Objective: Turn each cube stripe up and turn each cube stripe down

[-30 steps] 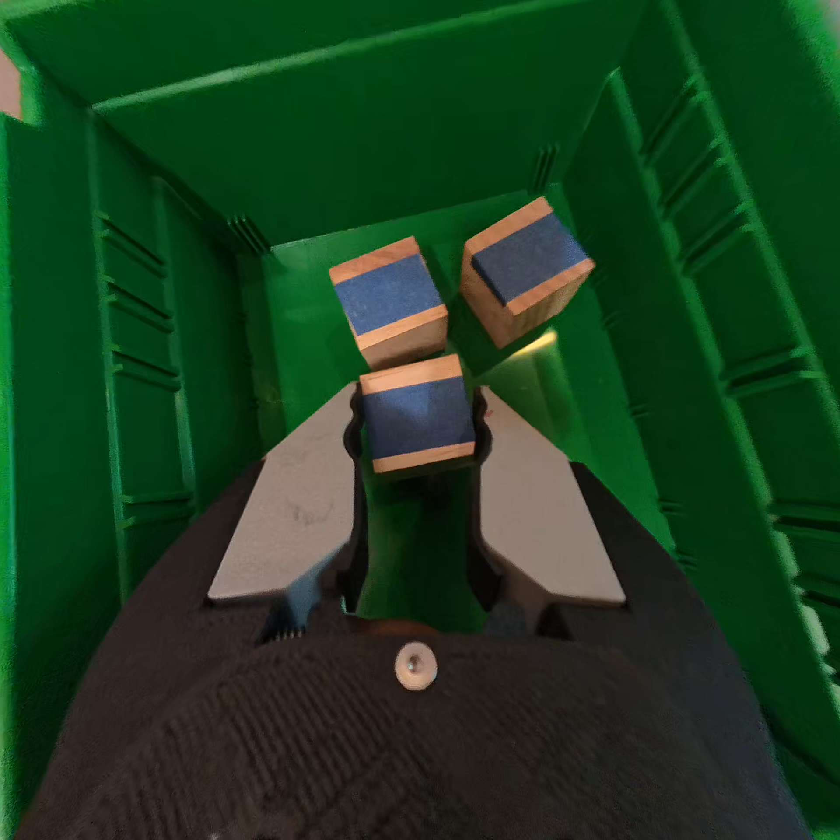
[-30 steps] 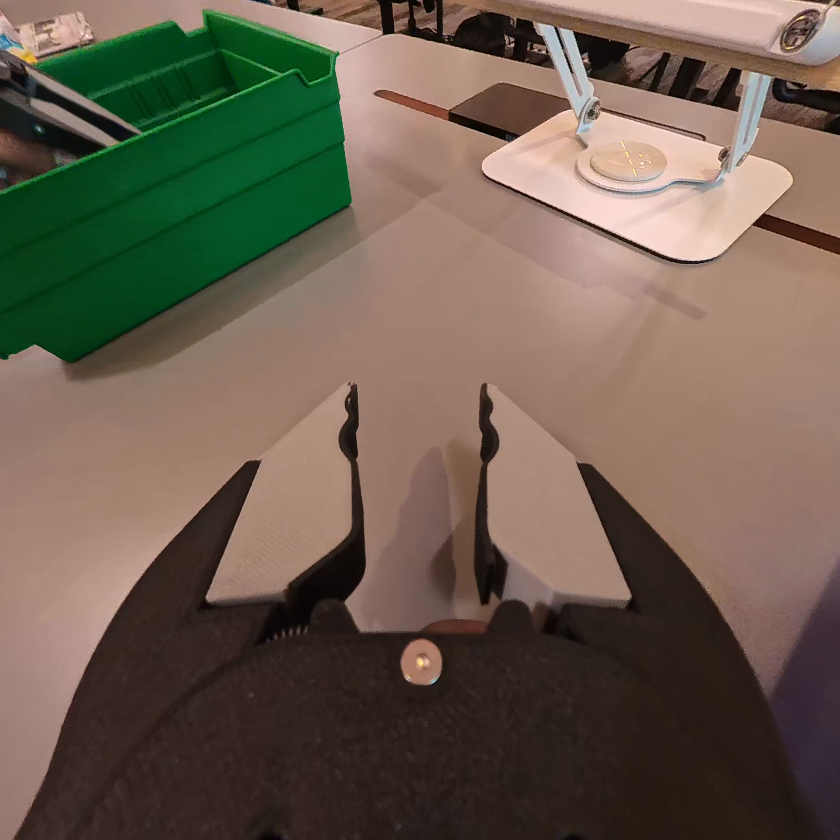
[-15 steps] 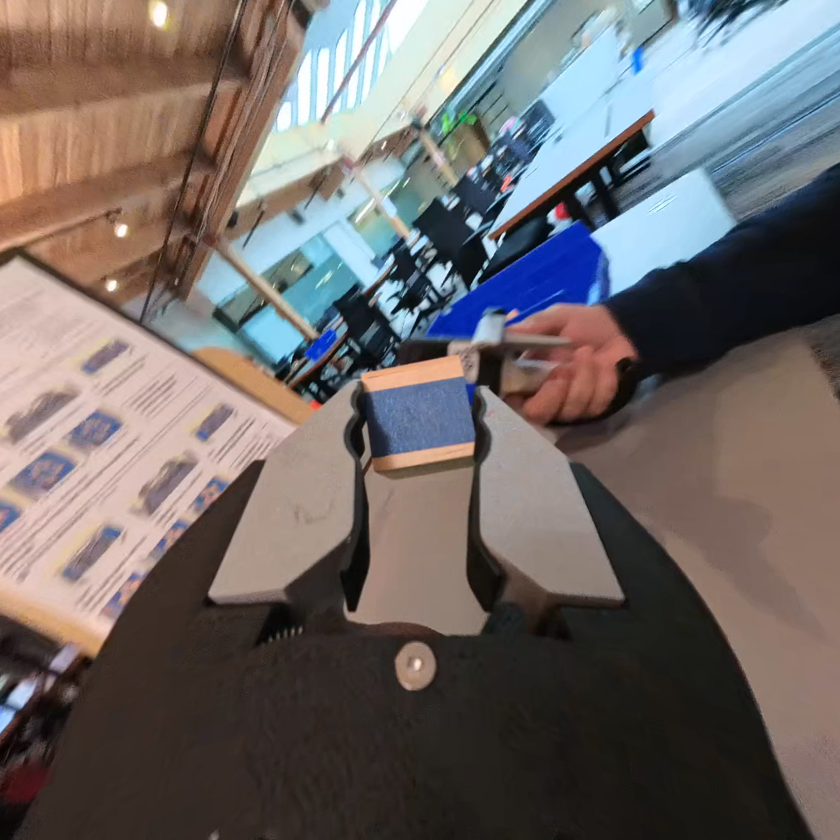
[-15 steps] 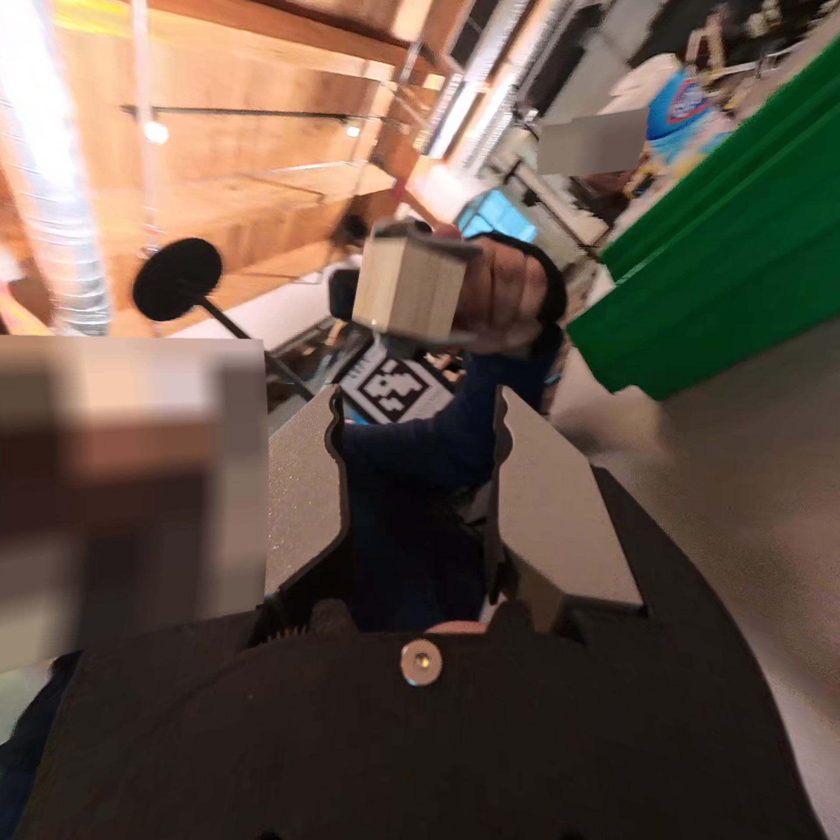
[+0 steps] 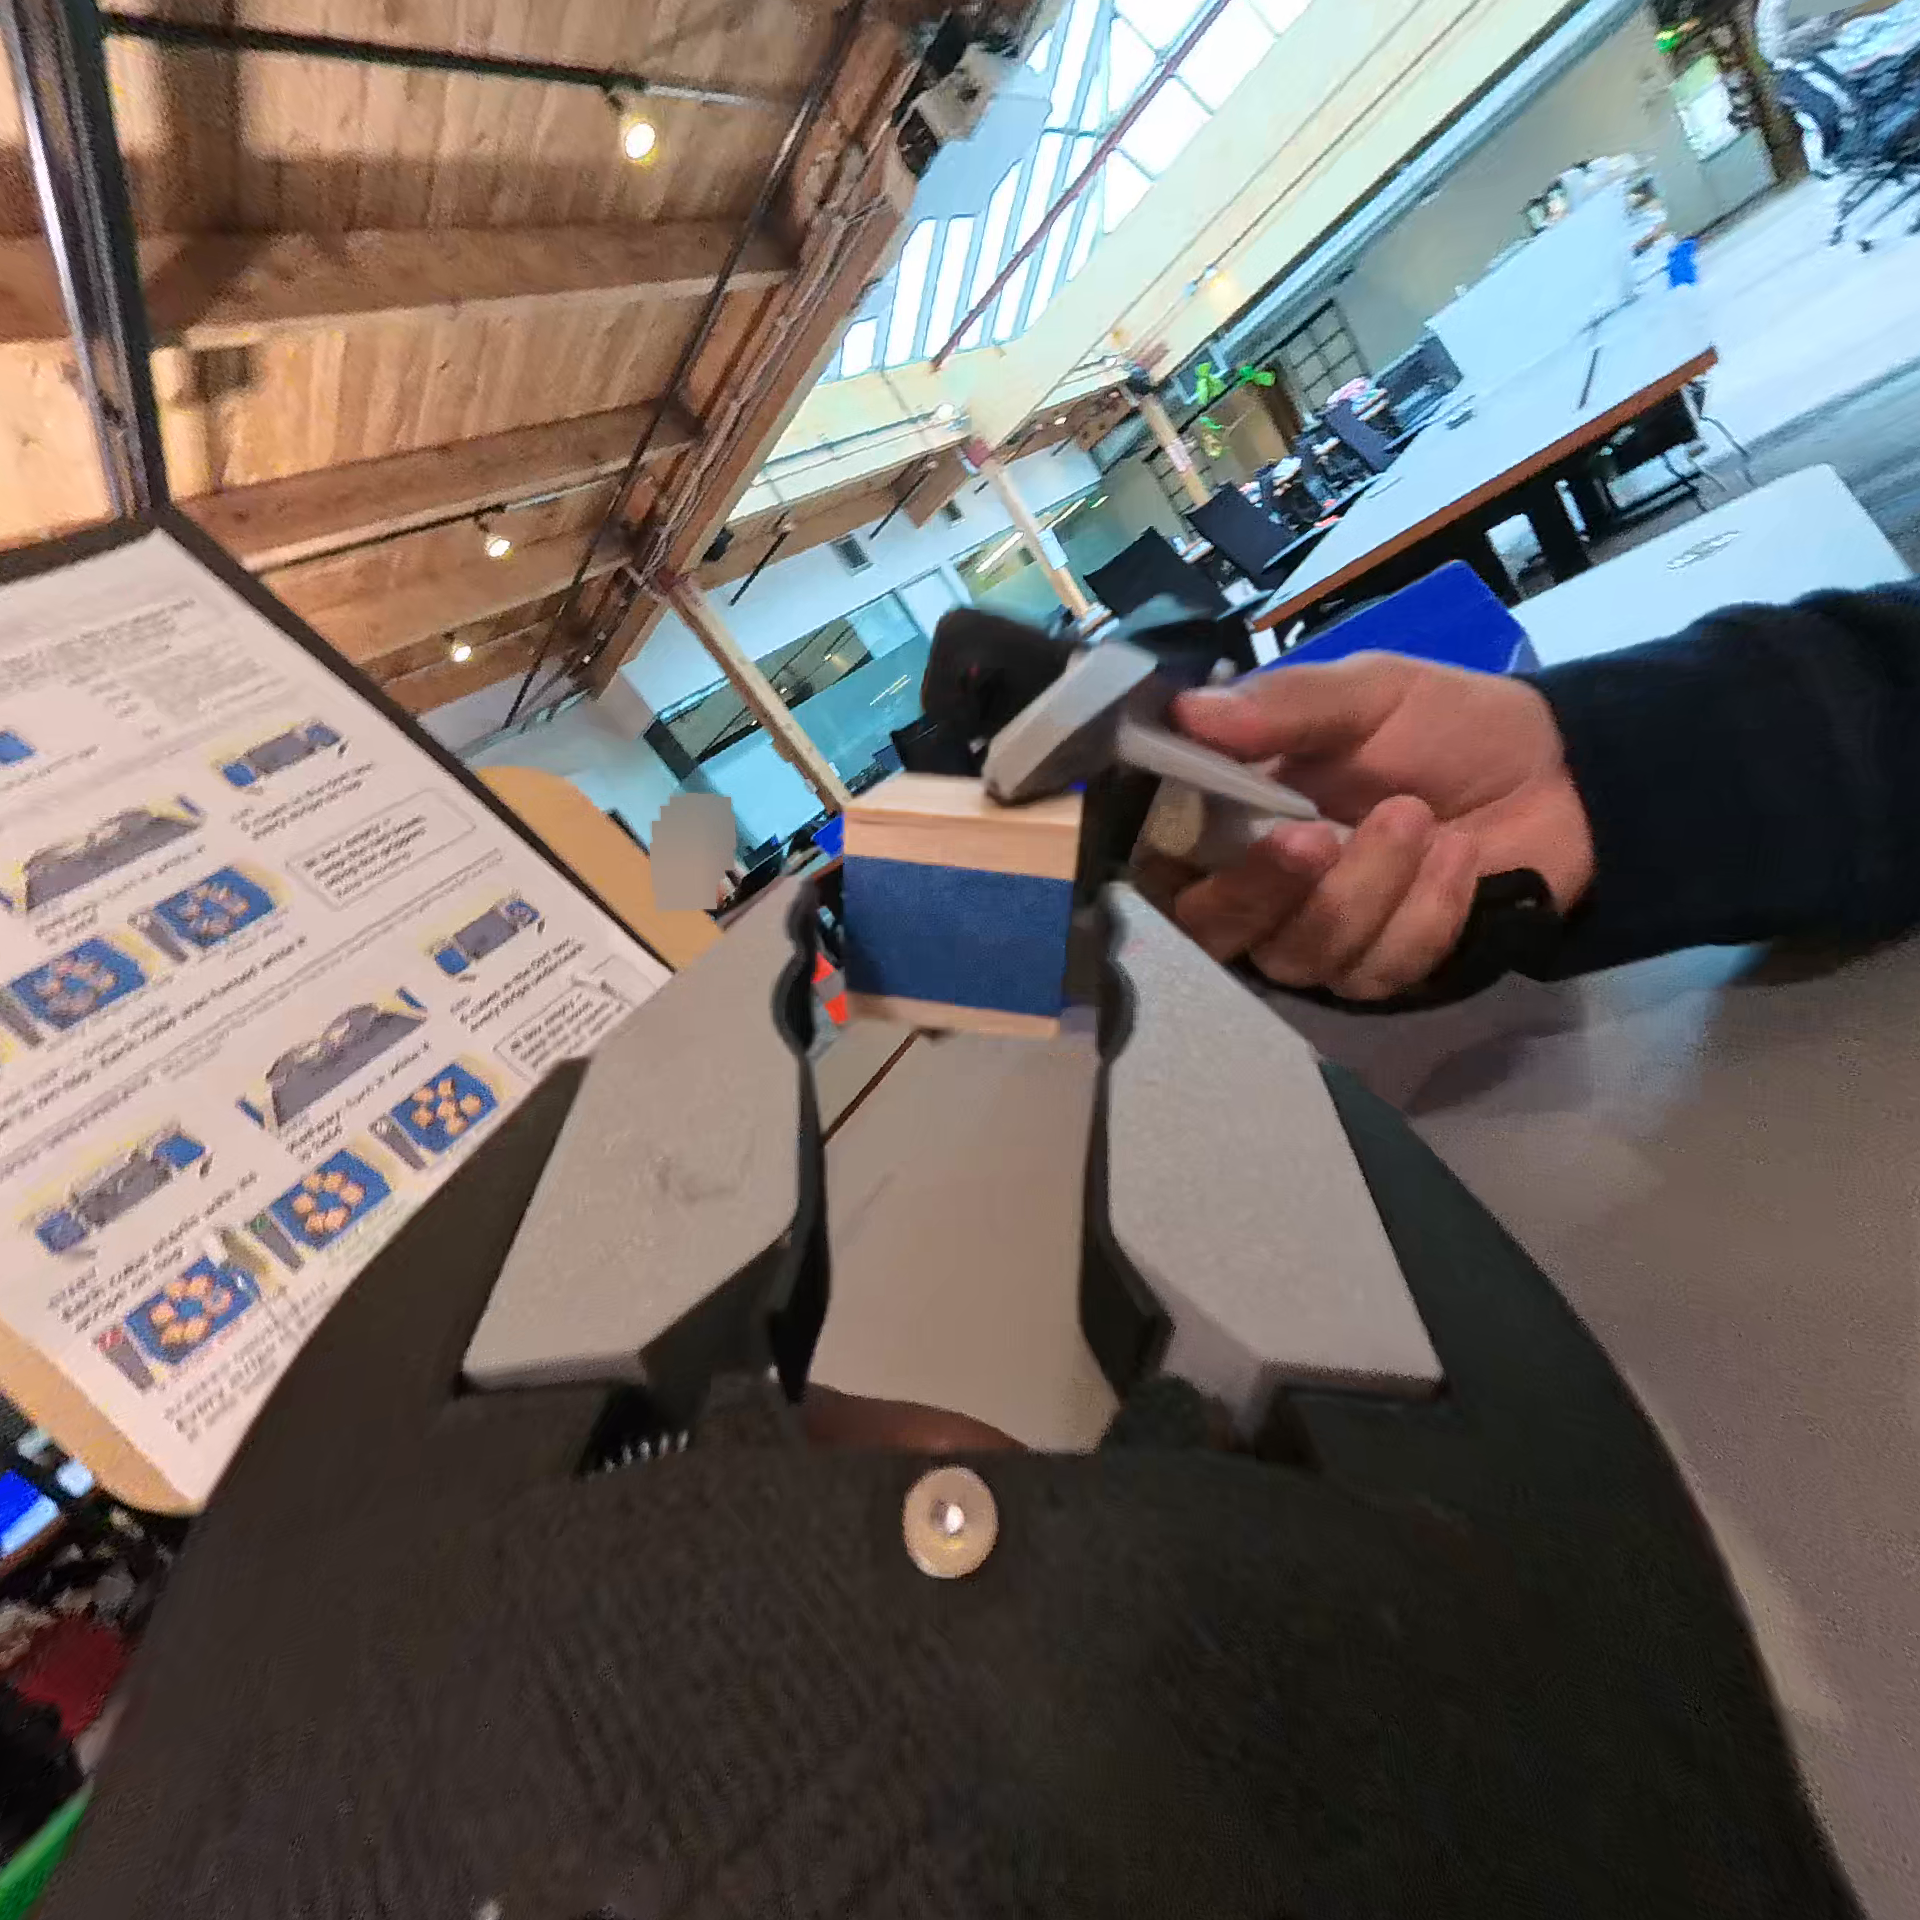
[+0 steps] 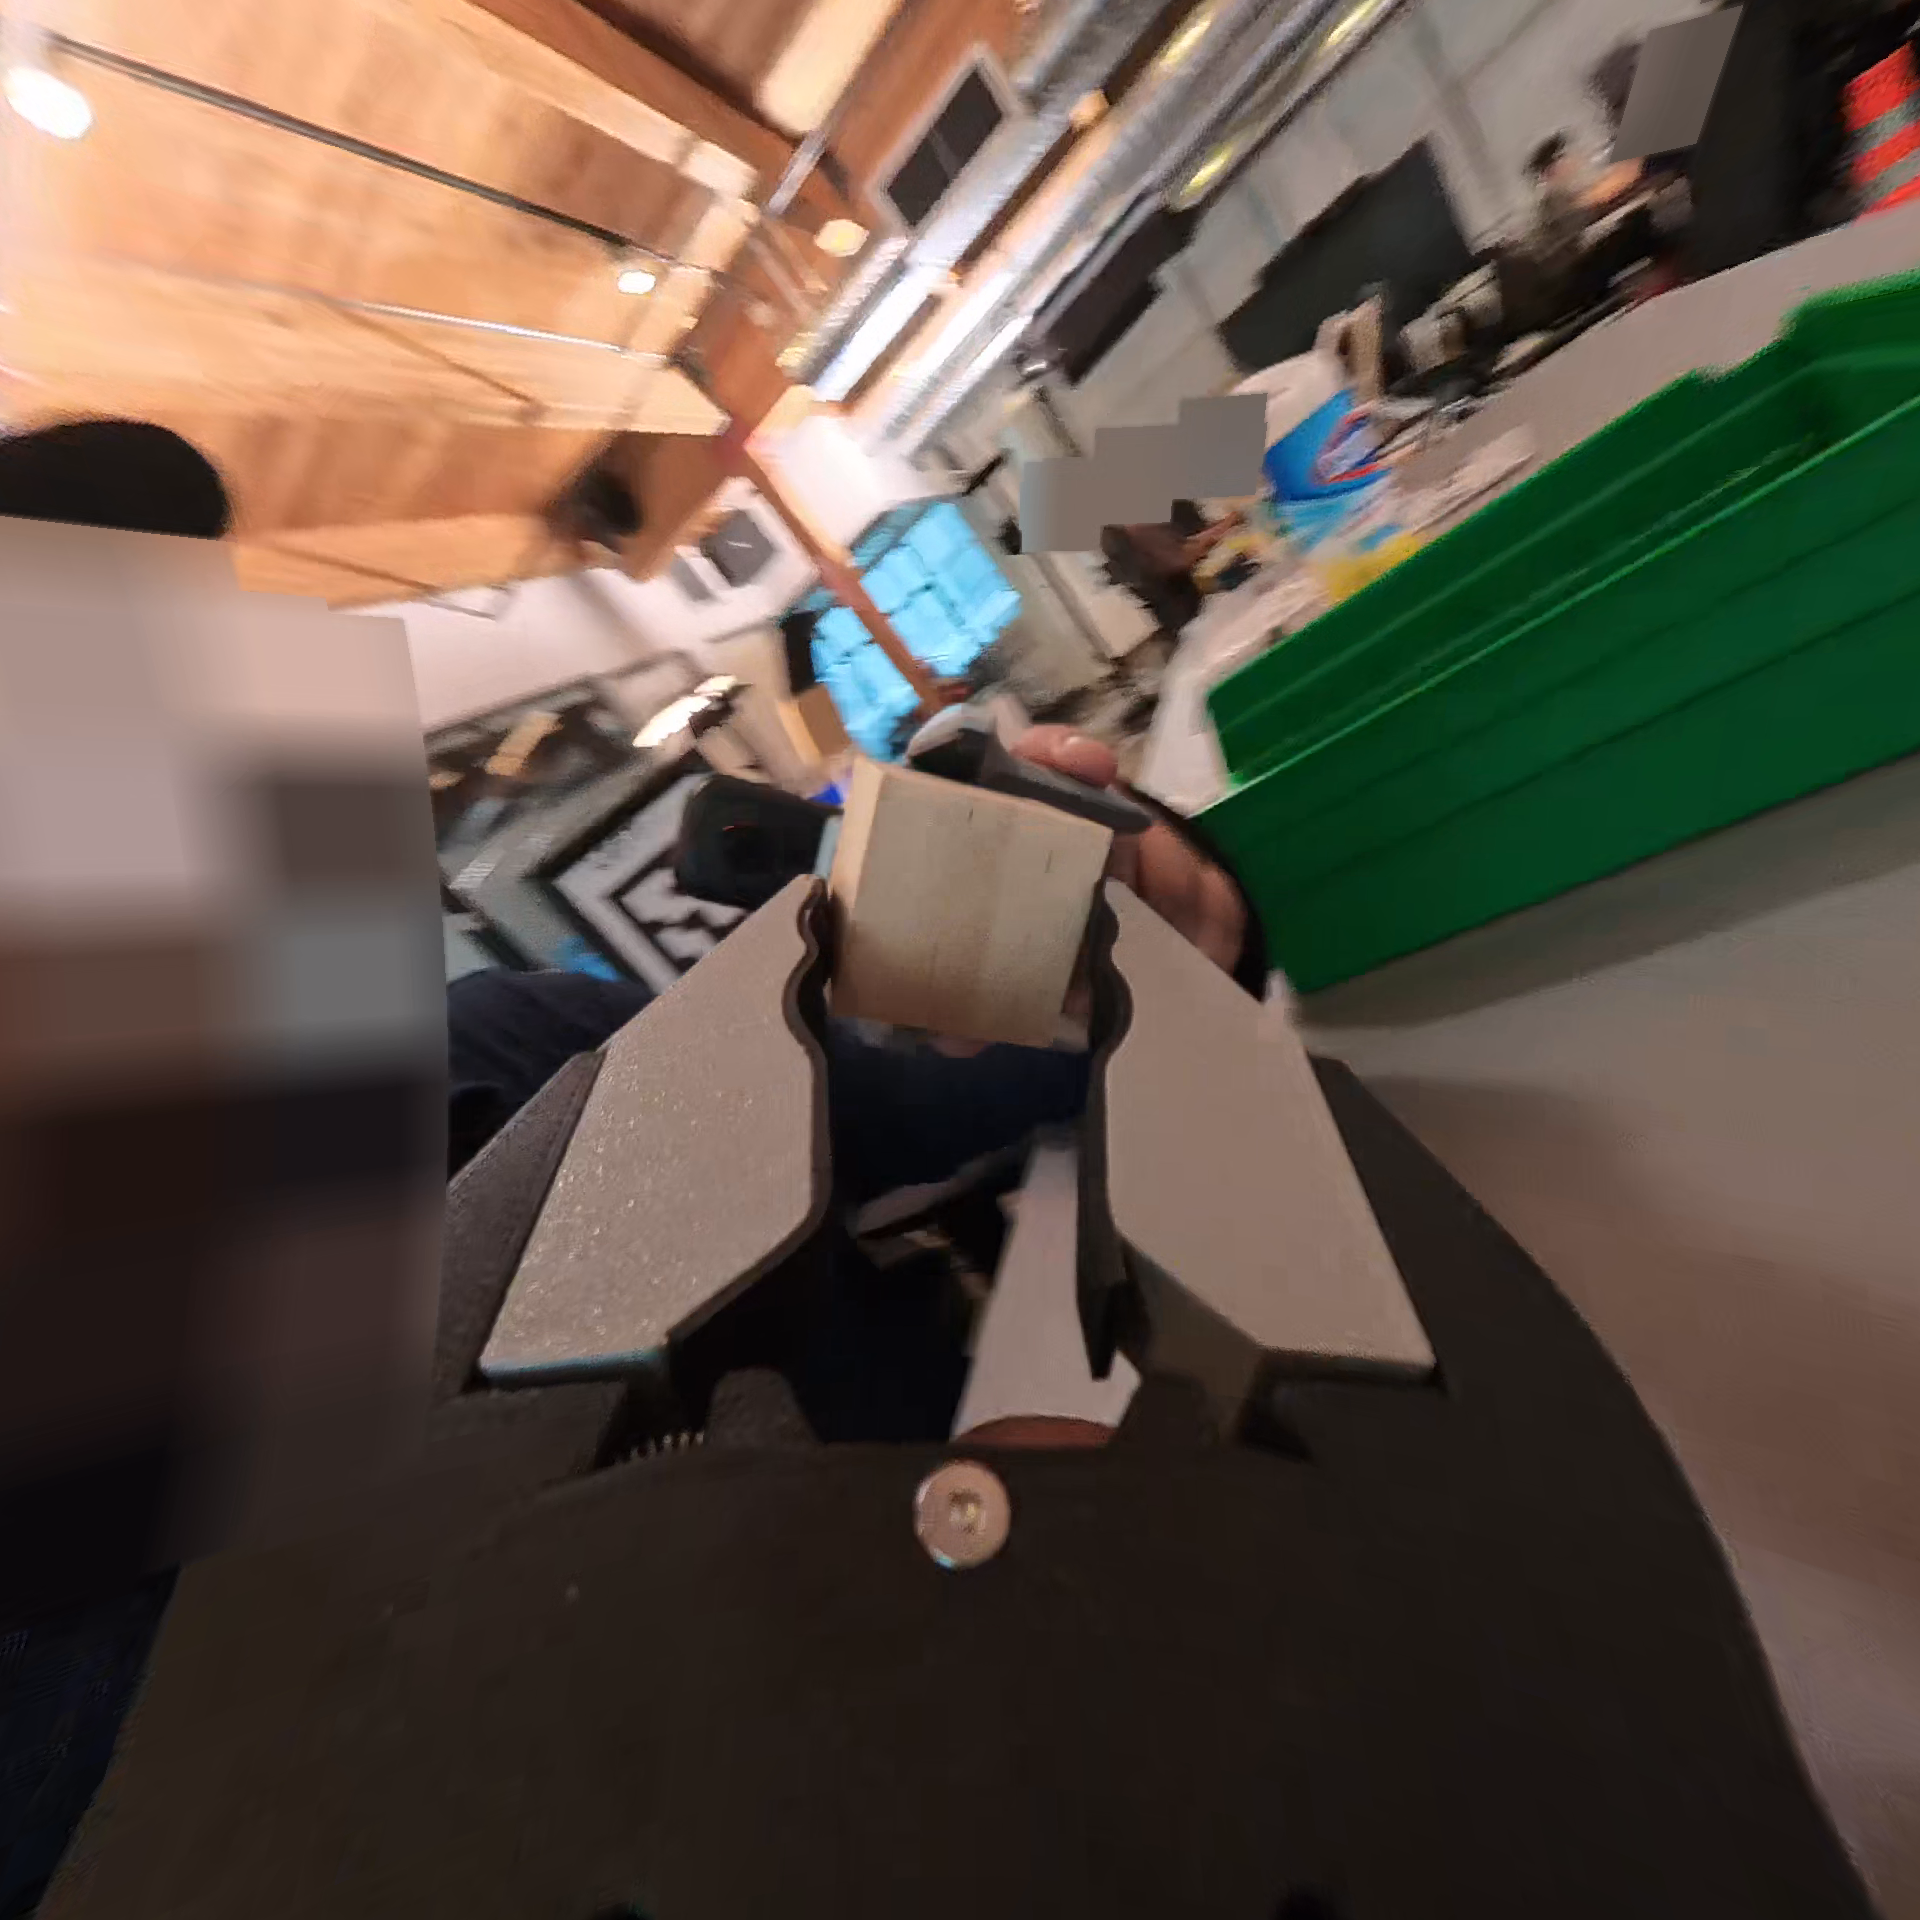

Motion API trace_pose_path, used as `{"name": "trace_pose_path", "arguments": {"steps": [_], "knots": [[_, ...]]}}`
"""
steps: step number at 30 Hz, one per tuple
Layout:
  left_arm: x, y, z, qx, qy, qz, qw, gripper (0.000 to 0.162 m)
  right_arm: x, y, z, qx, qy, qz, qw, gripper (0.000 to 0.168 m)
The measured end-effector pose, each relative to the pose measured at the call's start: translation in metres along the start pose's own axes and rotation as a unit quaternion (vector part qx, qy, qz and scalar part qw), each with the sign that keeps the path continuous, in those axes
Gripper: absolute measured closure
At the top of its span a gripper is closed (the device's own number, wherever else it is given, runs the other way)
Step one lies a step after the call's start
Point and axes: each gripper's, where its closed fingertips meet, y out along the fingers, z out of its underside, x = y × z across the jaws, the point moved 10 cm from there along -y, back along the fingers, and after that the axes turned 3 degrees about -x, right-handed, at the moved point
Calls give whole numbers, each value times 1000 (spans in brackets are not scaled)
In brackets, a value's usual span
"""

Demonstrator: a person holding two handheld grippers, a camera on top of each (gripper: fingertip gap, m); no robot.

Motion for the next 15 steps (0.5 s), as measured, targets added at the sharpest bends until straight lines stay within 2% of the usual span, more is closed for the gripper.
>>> {"name": "trace_pose_path", "arguments": {"steps": [1,3,5,6,8,11,12,14,15], "knots": [[0,0,3,5,-14,-10,1000,106,6,-6,-6,-12,-31,38,999,123],[-2,1,12,26,-46,-19,998,99,24,-22,-19,-46,-103,130,985,125],[-3,4,23,68,-62,-22,996,98,45,-45,-37,-64,-164,237,955,126],[-4,6,28,93,-56,-24,994,98,54,-60,-46,-65,-194,304,930,126],[-3,9,35,125,-44,-35,991,101,67,-93,-66,-56,-246,446,859,126],[-7,11,39,145,-62,-24,987,102,70,-144,-91,-28,-233,572,786,126],[-9,12,39,148,-60,-18,987,102,64,-164,-97,-7,-217,620,754,126],[-13,13,40,154,-40,-13,987,104,49,-200,-101,35,-180,694,696,126],[-15,13,40,158,-30,-11,987,104,40,-215,-99,54,-156,716,679,126]]}}
